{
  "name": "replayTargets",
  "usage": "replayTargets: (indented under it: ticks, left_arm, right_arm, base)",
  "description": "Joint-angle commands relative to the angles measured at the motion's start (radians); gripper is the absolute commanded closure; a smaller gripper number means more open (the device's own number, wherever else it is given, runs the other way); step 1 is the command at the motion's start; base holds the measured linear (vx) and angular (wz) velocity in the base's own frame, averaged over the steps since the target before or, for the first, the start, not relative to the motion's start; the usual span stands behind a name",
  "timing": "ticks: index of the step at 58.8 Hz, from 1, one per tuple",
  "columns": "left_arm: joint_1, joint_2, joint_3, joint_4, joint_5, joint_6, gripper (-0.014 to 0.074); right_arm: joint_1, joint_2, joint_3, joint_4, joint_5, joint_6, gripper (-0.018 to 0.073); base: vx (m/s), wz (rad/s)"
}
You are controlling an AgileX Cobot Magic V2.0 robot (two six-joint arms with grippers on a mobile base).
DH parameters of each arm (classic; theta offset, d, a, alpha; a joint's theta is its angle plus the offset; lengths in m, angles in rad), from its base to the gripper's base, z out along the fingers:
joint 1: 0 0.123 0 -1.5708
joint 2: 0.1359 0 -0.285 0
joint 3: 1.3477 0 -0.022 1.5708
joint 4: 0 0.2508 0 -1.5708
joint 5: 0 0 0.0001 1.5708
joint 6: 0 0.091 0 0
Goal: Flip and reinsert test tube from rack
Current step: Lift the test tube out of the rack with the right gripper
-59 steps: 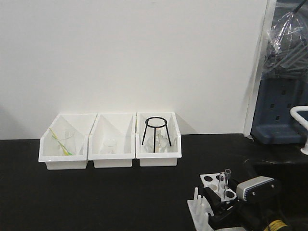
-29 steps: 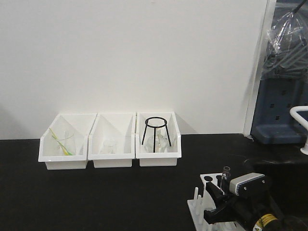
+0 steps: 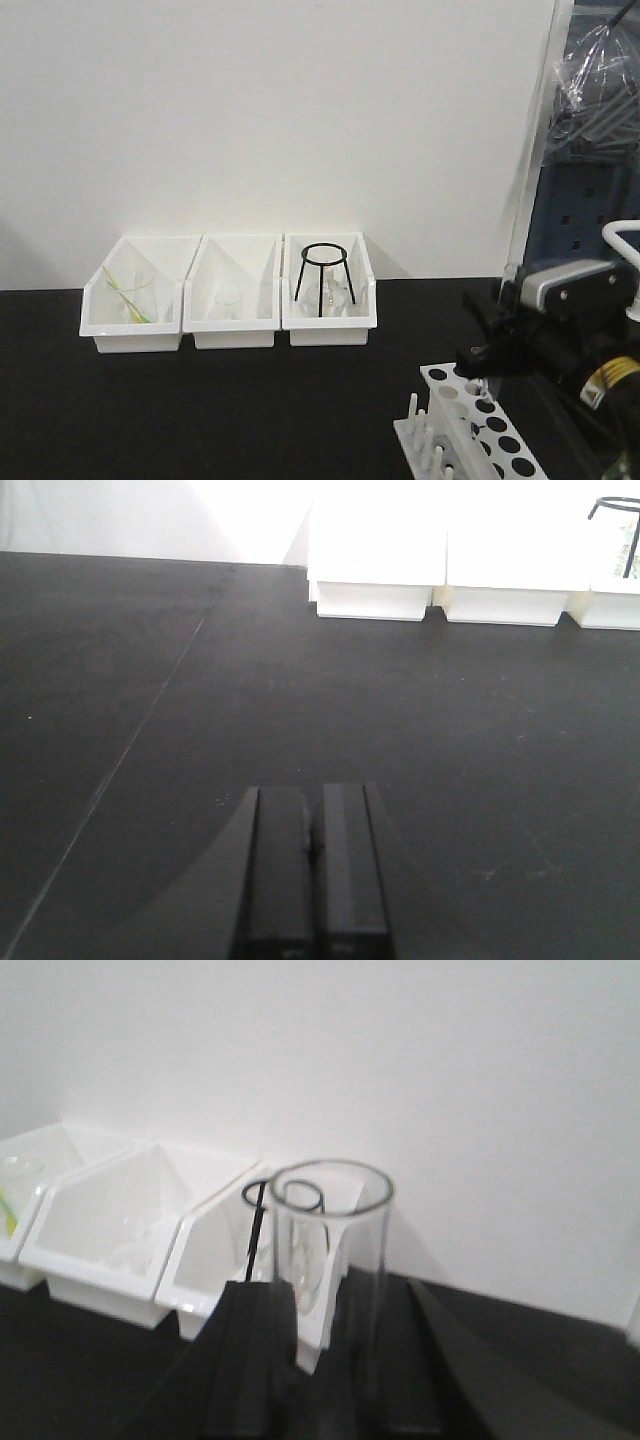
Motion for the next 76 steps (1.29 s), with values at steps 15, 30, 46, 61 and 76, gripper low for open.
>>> replayTargets:
  ticks: [15, 30, 46, 61, 76]
  left_arm:
    - [-0.005, -0.013, 0.001, -0.004, -0.087, 0.0, 0.0603]
    - [-0.005, -0.013, 0.001, -0.004, -0.087, 0.0, 0.0603]
    - [-0.005, -0.013, 0.001, -0.004, -0.087, 0.0, 0.0603]
    - [-0.005, -0.013, 0.001, -0.004, -0.087, 0.0, 0.0603]
    - [-0.005, -0.013, 0.001, -0.004, -0.087, 0.0, 0.0603]
  right_arm:
    - [-0.003, -0.247, -0.204, -0.055, 0.302, -0.093, 0.0571]
    - [0.0, -0.256, -0.218, -0.693, 0.678, -0.728, 0.0568]
    - [-0.007, -0.264, -0.233, -0.469, 0.578, -0.316, 0.0568]
    - [-0.149, -0.243, -0.078, -0.139, 0.08, 0.32, 0.0568]
    - [-0.163, -0.096, 0.073, -0.274, -0.292, 0.262, 0.0568]
  base:
    - [0.0, 0.0]
    - [0.0, 0.0]
    - [0.0, 0.0]
    - [0.0, 0.0]
    - [0.0, 0.0]
